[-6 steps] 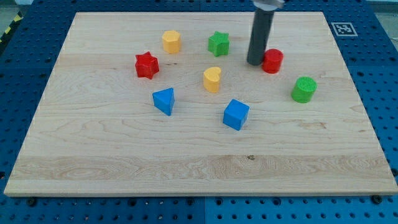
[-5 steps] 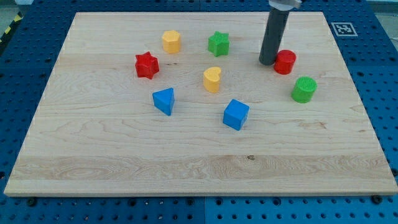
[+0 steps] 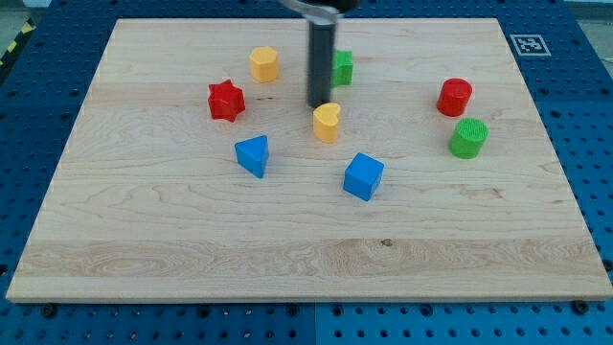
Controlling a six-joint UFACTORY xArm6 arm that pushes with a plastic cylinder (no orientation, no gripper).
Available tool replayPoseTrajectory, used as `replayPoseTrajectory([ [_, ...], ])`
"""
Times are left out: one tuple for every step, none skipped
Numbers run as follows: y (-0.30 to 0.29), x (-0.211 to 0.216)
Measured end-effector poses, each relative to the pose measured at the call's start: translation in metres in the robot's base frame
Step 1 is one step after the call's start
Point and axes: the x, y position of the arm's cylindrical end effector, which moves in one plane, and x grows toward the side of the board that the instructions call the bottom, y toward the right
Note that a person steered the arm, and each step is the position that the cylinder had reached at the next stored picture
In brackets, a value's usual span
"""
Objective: Slightly move the yellow hexagon upwards
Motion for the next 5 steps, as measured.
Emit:
replayPoseTrajectory([
  [-0.028,-0.028],
  [-0.028,-0.067],
  [-0.028,-0.073],
  [-0.026,-0.073],
  [-0.005,-0.072],
])
